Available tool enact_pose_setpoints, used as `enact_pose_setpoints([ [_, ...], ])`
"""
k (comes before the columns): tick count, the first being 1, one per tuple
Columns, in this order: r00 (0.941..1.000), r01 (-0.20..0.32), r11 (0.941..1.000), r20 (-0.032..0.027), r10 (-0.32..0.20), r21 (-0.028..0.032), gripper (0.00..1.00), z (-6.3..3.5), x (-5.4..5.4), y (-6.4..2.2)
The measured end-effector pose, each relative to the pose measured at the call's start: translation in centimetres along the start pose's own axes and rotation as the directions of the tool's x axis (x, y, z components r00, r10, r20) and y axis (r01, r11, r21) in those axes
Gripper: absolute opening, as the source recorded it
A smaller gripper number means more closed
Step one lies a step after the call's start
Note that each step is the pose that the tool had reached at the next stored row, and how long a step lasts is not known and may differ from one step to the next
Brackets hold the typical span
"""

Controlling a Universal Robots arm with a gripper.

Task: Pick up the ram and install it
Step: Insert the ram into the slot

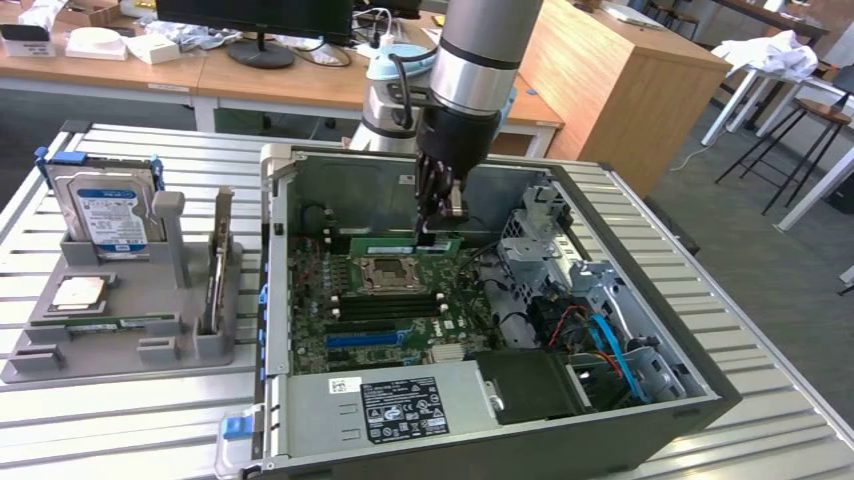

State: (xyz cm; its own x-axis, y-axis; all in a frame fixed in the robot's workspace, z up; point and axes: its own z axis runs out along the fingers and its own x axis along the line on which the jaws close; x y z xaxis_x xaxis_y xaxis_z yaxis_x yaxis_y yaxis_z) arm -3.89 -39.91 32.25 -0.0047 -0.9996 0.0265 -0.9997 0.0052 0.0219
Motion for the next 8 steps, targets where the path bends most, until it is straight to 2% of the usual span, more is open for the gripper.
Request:
enact_pose_setpoints([
  [8, 1.0, 0.0, 1.0, -0.0001, 0.0, -0.0001, 0.11, 0.65, -0.02, -0.01],
])
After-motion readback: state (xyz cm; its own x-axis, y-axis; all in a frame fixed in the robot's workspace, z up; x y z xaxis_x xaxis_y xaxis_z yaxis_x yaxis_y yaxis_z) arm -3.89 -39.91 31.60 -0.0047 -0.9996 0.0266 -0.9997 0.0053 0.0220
